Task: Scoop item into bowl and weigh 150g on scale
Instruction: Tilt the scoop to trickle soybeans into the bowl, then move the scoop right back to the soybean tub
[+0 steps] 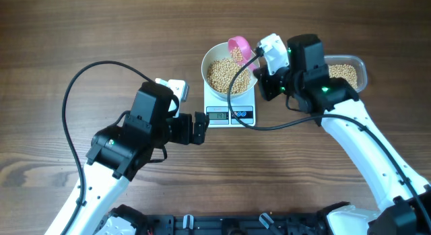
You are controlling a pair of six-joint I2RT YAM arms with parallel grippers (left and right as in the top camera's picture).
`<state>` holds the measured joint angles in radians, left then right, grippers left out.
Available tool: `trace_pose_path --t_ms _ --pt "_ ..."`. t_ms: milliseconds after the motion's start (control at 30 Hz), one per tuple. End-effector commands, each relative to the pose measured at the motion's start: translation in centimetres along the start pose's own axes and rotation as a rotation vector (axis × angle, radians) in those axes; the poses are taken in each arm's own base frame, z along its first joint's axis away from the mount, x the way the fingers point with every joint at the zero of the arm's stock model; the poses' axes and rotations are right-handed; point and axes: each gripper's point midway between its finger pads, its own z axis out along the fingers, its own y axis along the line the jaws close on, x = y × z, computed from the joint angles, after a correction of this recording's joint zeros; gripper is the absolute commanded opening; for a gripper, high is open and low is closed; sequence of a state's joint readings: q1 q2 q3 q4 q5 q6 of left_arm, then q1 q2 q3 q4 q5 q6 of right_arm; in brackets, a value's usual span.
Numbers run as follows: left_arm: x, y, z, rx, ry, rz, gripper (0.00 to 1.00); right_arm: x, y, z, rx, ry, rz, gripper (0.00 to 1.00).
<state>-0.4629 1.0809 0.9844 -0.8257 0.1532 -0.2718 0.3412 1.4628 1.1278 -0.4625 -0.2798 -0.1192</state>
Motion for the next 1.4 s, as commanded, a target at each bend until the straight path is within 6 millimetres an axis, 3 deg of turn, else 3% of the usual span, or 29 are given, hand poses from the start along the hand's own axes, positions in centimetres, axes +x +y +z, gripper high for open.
trace_pose_path --t_ms 0,333,433,900,1033,1200,1367 --pt "0.1 0.3 0.2 -0.013 0.002 -0.004 1.0 0.0 1.1 0.6 -0.061 -0.002 0.061 0.04" --pt "0.1 0.3 0.2 -0.013 0.002 -0.004 1.0 -0.2 0.9 0.6 -0.048 -0.01 0.068 0.04" --pt "0.1 0.3 0.2 -0.013 0.002 -0.004 1.0 -0.4 1.1 0.6 -0.059 -0.011 0.214 0.04" --pt "0.1 0.3 0.2 -0.013 0.002 -0.004 1.0 -0.8 1.6 0.5 -0.095 -0.023 0.266 0.04" --pt "0.1 0.3 0.2 -0.013 0.002 -0.004 1.0 -3.1 1.1 -1.5 -0.169 -0.11 0.335 0.05" --pt "0.1 0.3 0.2 -0.013 0.002 -0.004 1.0 -4.8 -3.4 -6.3 -0.229 -0.23 0.539 0.04" --pt "0.1 0.3 0.2 -0.013 0.002 -0.004 1.0 -3.6 -10.6 -11.8 -0.145 -0.342 0.687 0.04"
